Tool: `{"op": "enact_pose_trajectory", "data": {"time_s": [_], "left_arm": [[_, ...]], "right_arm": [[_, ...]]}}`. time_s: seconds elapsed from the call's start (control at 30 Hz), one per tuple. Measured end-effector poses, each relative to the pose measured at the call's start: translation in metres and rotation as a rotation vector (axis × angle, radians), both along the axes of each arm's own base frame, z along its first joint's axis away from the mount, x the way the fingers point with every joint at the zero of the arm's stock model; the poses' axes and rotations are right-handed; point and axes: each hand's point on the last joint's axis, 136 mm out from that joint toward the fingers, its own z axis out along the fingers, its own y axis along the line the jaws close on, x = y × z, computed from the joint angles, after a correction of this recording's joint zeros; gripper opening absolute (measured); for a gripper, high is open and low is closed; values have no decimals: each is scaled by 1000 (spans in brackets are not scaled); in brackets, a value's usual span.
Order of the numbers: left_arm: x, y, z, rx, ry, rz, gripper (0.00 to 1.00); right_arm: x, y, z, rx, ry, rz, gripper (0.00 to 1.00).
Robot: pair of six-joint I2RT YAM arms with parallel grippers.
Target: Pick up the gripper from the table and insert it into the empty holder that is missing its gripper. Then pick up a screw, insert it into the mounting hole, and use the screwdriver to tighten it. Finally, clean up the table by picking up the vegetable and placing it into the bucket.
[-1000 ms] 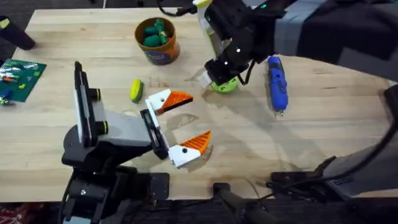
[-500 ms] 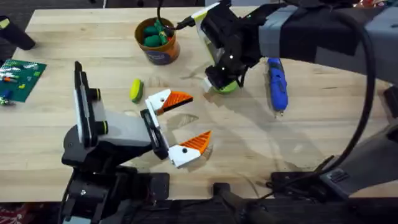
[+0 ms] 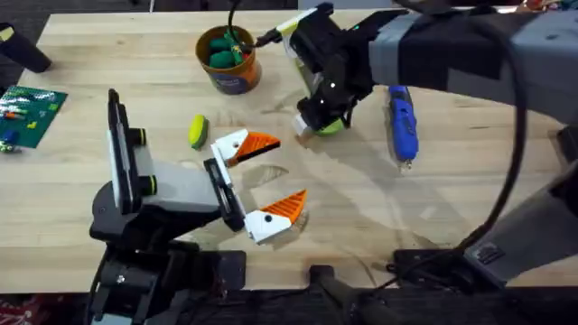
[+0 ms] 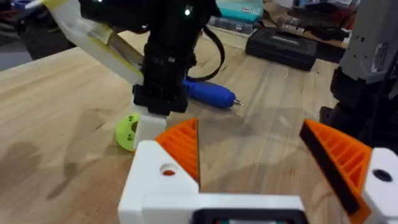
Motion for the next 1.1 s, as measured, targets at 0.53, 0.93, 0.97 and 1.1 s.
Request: {"op": "enact_pose_trajectory", "data": {"time_s": [0.53, 0.93, 0.97, 1.1], "left_arm": [[0, 0, 0, 0, 0, 0, 983], [0, 0, 0, 0, 0, 0, 983], [0, 0, 0, 0, 0, 0, 983], [0, 0, 0, 0, 0, 0, 983]], "right_arm": [[-2, -2, -8, -18, 19, -1, 420], [-4, -4, -4, -29, 34, -1, 420], [-3, -3, -2, -27, 31, -1, 420], [0, -1, 3, -20, 21, -1, 420]]}}
